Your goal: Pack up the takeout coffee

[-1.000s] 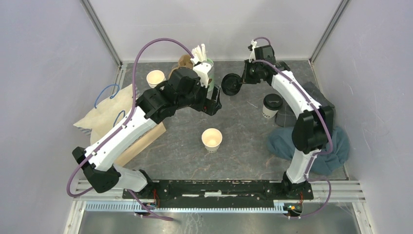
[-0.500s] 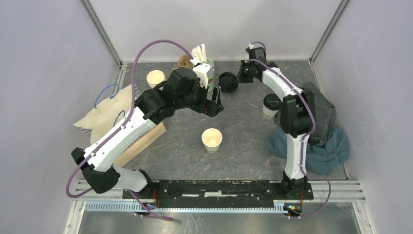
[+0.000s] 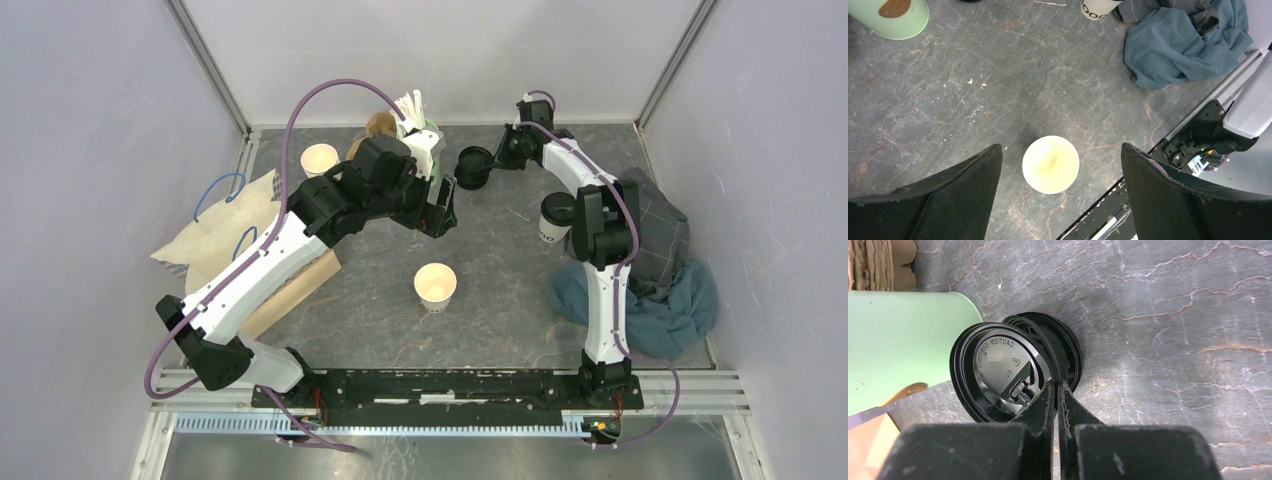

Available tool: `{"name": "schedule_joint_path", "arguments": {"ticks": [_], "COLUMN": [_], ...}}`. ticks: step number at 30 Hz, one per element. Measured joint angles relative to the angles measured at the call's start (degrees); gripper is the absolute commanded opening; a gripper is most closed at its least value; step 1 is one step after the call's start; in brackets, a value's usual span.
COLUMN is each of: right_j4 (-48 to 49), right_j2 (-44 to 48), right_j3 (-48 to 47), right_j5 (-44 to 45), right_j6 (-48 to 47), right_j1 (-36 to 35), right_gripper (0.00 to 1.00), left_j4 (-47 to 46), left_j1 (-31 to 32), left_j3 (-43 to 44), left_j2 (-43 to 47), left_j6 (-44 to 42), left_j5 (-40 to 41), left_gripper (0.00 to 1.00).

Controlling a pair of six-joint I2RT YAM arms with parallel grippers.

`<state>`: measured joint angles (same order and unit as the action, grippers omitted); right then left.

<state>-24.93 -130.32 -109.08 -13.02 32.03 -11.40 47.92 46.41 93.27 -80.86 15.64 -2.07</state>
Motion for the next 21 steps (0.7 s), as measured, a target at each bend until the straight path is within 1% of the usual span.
{"name": "schedule_joint_path", "arguments": {"ticks": [1,5,9,12,15,21], "right_j4": [0.11,0.42,0.37,0.37,0.17,-0.46], "right_j2": [-0.17,-1.03,-1.22,-1.22,-1.25,-1.44], "right_j3": [0.00,-0.33,-0.50,-0.63,-0.66,-1.09], "right_j5": [-0.13,-0.48,-0.46,-0.28,-0.20,0.02], "right_j6": [0.09,0.13,0.07,-0.02,-0.35,-0.92], "right_j1": [-0.07,-0.20,-0.24,-0.22,-0.22,-0.22], "right_gripper": [0.05,0.09,0.16,0.24,0.27,0.26], "left_j4": [0.00,0.00,0.00,0.00,0.00,0.00], "left_j1": [-0.04,-0.20,-0.22,-0.22,-0.22,-0.22], "left_j3": [0.00,0.00,0.00,0.00,0.00,0.00], "left_j2": [0.00,0.00,0.00,0.00,0.00,0.00], "left_j6": [-0.22,-0.59,-0.61,-0.61,-0.63,-0.61], "left_j5": [0.02,0.02,-0.02,-0.04,-0.09,-0.61], "left_gripper": [0.93,0.93,0.93,0.93,0.93,0.93]}}
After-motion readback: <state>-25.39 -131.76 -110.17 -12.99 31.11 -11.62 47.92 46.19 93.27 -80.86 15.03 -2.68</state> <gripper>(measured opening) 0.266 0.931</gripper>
